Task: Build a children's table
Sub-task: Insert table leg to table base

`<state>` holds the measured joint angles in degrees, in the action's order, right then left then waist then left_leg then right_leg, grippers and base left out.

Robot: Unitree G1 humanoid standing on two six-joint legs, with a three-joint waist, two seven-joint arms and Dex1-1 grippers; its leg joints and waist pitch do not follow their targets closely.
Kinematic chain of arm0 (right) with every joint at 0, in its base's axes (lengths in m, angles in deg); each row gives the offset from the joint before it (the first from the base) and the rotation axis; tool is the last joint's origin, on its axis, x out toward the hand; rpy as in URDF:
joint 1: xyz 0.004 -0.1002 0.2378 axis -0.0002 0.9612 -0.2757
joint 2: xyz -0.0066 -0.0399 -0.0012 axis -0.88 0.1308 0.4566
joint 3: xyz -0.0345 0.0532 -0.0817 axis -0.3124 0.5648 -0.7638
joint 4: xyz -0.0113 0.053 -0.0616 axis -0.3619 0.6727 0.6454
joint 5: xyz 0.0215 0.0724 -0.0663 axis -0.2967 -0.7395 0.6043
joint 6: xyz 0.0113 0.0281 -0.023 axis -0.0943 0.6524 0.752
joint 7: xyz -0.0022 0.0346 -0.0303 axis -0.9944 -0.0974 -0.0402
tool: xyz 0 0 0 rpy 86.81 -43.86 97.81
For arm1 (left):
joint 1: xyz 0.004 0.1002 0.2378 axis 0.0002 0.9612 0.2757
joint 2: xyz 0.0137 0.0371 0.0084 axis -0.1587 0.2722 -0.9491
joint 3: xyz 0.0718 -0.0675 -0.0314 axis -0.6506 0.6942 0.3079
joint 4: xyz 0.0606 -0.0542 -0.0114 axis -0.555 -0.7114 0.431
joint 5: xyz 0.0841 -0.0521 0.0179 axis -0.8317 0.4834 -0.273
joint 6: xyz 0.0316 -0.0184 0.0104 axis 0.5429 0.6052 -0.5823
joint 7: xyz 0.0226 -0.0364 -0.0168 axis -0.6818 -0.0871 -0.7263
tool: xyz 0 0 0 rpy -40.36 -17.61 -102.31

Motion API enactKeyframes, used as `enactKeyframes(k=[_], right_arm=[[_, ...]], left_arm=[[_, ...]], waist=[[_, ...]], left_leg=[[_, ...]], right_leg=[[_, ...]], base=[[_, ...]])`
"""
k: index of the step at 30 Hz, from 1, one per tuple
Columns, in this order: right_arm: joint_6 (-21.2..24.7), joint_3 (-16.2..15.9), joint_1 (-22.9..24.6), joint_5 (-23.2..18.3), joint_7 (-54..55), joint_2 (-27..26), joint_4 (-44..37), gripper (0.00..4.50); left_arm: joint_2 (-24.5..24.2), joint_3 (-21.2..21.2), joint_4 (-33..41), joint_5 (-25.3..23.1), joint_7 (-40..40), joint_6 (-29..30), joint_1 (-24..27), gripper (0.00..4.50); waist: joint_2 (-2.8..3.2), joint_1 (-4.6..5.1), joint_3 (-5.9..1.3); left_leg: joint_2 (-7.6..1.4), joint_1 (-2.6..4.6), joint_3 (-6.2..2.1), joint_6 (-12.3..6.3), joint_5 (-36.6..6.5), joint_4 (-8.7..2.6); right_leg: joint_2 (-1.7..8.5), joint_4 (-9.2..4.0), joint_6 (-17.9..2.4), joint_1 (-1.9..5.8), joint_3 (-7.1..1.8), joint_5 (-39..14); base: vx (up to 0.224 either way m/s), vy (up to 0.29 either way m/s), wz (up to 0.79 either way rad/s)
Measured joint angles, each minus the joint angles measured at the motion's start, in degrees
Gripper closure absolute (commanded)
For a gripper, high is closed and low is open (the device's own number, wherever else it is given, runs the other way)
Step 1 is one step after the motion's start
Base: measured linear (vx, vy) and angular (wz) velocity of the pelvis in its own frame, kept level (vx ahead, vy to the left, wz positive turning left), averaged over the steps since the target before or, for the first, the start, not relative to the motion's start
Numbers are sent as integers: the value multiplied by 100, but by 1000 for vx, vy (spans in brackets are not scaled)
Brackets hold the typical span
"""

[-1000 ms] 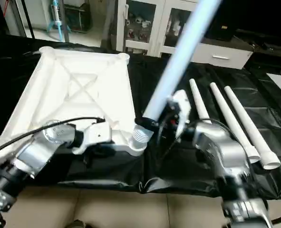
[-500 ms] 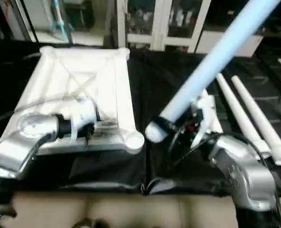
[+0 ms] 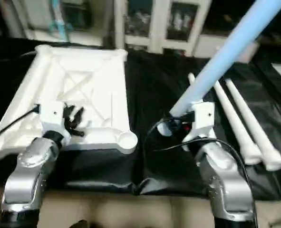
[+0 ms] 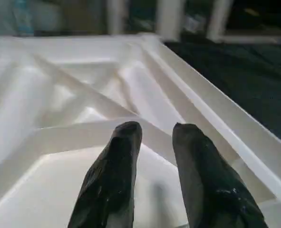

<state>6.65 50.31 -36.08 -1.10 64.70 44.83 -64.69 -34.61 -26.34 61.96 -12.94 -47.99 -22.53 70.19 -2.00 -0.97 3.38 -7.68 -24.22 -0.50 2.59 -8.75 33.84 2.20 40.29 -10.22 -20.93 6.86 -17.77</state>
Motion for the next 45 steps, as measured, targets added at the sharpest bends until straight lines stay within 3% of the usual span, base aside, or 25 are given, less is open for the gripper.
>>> enactKeyframes(k=[1,2,3,4,5,6,7,8,9,10,11,12,13,15,17,18,20,24,27,30,32,35,37,40,45], right_arm=[[-12,-11,-29,11,-25,2,51,261],[-39,-7,-46,22,-54,23,78,261],[-73,-4,-53,39,-89,33,135,261],[-89,-46,-58,59,-134,23,206,261],[-124,-76,-73,55,-134,-6,212,261],[-140,-94,-128,46,-131,-56,216,261],[-140,-149,-137,22,-130,-97,232,261],[-117,-229,-130,4,-139,-110,233,261],[-114,-347,-151,-17,-185,-119,211,261],[-114,-419,-117,-25,-250,-117,168,261],[-107,-437,-48,-74,-292,-126,122,261],[-99,-417,33,-96,-303,-139,122,261],[-70,-409,116,-114,-304,-148,121,261],[-14,-378,213,-190,-252,-200,75,261],[25,-365,369,-268,-254,-240,-87,261],[26,-370,405,-277,-257,-245,-110,261],[26,-376,593,-318,-267,-210,-268,261],[188,-391,608,-416,-286,-159,-400,261],[308,-387,395,-527,-389,-28,-540,261],[395,-213,138,-741,-524,106,-552,261],[397,-183,131,-753,-569,115,-510,261],[442,-198,98,-757,-590,139,-435,261],[440,-224,2,-754,-597,113,-324,261],[438,-278,-229,-742,-574,94,-126,261],[422,-403,-339,-656,-598,115,-41,261]], left_arm=[[-32,-26,67,-43,-48,3,40,304],[-47,-90,142,-113,-80,3,82,304],[-69,-163,176,-171,-92,0,126,304],[-105,-257,185,-218,-91,-4,214,304],[-108,-258,192,-229,-94,-5,227,304],[-144,-245,201,-249,-102,-8,201,304],[-193,-239,180,-269,-97,-15,194,304],[-235,-223,183,-296,-90,-27,207,304],[-398,-203,201,-319,-67,-32,172,304],[-482,-186,203,-321,-43,-31,131,304],[-470,-171,211,-293,10,-28,53,304],[-452,-203,215,-278,57,-27,15,304],[-411,-238,216,-248,87,-25,9,304],[-461,-403,215,-204,204,-22,-20,304],[-521,-389,204,-161,247,-20,-122,304],[-566,-384,203,-156,272,-21,-144,304],[-656,-385,199,-157,320,-23,-175,304],[-644,-382,189,-124,331,24,-265,304],[-648,-373,189,-49,350,58,-349,304],[-612,-375,195,120,417,94,-275,304],[-682,-377,350,138,465,121,10,304],[-682,-304,465,182,469,225,208,304],[-686,-182,577,326,514,181,282,304],[-778,-117,600,431,589,85,455,304],[-1204,-125,503,518,1023,123,389,285]], waist=[[-46,-39,-18],[-52,-101,-30],[-88,-171,-6],[-134,-232,12],[-73,-259,-22],[-45,-274,-38],[-6,-331,-20],[-15,-371,-34],[-43,-406,-51],[-77,-418,-68],[-149,-455,-93],[-145,-489,-90],[-154,-531,-86],[-136,-537,-72],[-100,-538,-56],[-94,-537,-56],[10,-523,-22],[75,-426,11],[75,-378,-8],[29,-354,-38],[-51,-328,-96],[-199,-313,-140],[-318,-357,-161],[-324,-399,-163],[-269,-448,-120]], left_leg=[[62,-48,-71,2,-18,-18],[34,-130,-21,-263,-205,236],[-105,-289,365,-470,-339,965],[-139,-242,690,-601,-423,1409],[-170,-29,866,-625,-575,1176],[-197,151,884,-333,-903,766],[-350,175,867,-155,-764,660],[-402,195,875,-102,-724,618],[-405,193,875,-66,-700,645],[-387,190,875,-38,-684,667],[-314,137,883,-25,-675,709],[-326,133,866,-6,-651,668],[-334,161,861,41,-583,523],[-339,302,864,283,-444,190],[-370,428,865,387,-388,22],[-380,458,865,388,-389,-1],[-424,609,872,391,-391,-33],[-422,715,883,388,-391,-119],[-415,721,903,359,-407,-115],[-401,684,918,264,-457,-117],[-392,636,904,188,-501,-82],[-376,525,842,112,-551,108],[-377,480,850,115,-550,154],[-434,423,837,339,-518,127],[-437,486,880,417,-434,89]], right_leg=[[0,-40,28,9,71,-8],[13,-96,101,19,228,14],[65,-136,290,79,378,38],[140,-192,393,189,618,34],[93,-287,449,228,833,48],[-26,-343,454,188,877,74],[-122,-419,452,195,882,132],[-178,-269,599,123,664,115],[-88,259,737,-99,187,67],[49,319,861,-211,-182,53],[302,177,1219,-309,-481,126],[324,176,1241,-354,-496,170],[297,146,1197,-345,-483,181],[245,-11,1099,-288,-466,248],[193,-126,1059,-194,-441,294],[185,-142,1058,-168,-438,294],[120,-266,1051,-20,-427,290],[113,-466,1020,160,-432,310],[117,-542,978,231,-457,364],[113,-612,997,232,-448,339],[110,-590,1011,208,-450,287],[95,-355,1058,81,-492,200],[74,-308,1095,16,-625,173],[30,-317,1135,-32,-633,191],[88,-323,1108,15,-617,290]], base=[[-29,-117,29],[-58,-233,55],[-31,-206,39],[-22,-292,61],[7,-176,35],[19,-192,37],[10,-107,15],[21,-204,21],[20,-174,9],[-22,-182,11],[-33,-85,5],[-102,-21,2],[-83,-107,-1],[-62,-133,-2],[-37,-107,-4],[-23,-69,-2],[0,0,0],[15,11,0],[72,47,1],[108,50,0],[163,33,3],[117,-10,9],[0,0,0],[-53,-16,0],[-121,-9,5]])
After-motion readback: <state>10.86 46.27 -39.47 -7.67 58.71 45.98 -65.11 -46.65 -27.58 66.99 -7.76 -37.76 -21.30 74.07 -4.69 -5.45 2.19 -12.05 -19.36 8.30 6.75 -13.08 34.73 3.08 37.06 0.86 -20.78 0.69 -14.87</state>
